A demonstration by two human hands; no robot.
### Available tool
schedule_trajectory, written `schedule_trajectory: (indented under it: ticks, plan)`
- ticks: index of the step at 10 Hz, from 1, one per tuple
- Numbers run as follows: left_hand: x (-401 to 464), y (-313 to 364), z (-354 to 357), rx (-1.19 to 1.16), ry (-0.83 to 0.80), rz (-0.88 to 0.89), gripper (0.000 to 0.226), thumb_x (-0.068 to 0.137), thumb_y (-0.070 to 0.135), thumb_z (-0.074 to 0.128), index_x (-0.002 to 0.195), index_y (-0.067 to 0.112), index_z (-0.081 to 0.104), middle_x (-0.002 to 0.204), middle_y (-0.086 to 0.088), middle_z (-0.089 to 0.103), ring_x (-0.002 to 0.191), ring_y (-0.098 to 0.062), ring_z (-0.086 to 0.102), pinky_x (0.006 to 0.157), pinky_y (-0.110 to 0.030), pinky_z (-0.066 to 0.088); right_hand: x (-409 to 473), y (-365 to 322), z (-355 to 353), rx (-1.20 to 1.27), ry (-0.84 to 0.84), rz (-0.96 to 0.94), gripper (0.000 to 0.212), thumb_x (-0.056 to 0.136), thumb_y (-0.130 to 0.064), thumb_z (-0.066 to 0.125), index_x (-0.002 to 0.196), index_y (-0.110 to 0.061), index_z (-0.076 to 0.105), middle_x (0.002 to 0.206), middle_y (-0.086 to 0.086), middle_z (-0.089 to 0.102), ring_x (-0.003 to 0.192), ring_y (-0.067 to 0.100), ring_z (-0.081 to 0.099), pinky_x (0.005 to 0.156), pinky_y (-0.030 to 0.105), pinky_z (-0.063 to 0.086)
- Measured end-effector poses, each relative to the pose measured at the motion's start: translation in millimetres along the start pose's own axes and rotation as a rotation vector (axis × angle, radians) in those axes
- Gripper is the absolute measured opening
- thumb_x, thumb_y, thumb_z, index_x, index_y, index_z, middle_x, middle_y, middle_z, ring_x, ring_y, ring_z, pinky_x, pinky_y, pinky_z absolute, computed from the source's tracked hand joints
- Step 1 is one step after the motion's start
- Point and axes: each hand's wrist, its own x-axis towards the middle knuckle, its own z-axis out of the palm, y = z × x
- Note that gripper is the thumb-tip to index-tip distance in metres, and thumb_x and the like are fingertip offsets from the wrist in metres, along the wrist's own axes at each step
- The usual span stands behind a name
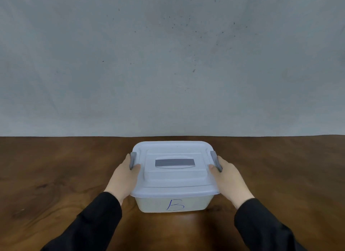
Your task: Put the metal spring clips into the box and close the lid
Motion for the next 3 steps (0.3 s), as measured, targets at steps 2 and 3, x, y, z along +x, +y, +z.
schedule_trajectory:
  ticks: [2,3]
  plan:
    - [-4.4,5.9,2.9,0.095,0.013,-0.022,0.061,0.107,0.025,0.036,0.16,0.018,0.007,0.14,-0.008,0.054,0.083,-0.007,0.053,0.068,-0.022,0.043,1.0,2.8,1.0,-0.05,-0.022,0.001,0.058,0.105,-0.037,0.044,0.159,-0.024,0.028,0.127,-0.001,0.066,0.097,0.013,0.061,0.081,0.027,0.055]
    - [-4.3,8.1,3.0,0.088,0.053,-0.021,0.062,0.106,0.028,0.038,0.16,0.02,0.008,0.15,-0.007,0.046,0.114,-0.021,0.058,0.089,-0.028,0.046,4.6,2.3,-2.2,-0.046,-0.009,-0.016,0.061,0.105,-0.039,0.043,0.161,-0.024,0.023,0.136,0.001,0.062,0.101,0.016,0.06,0.085,0.028,0.054]
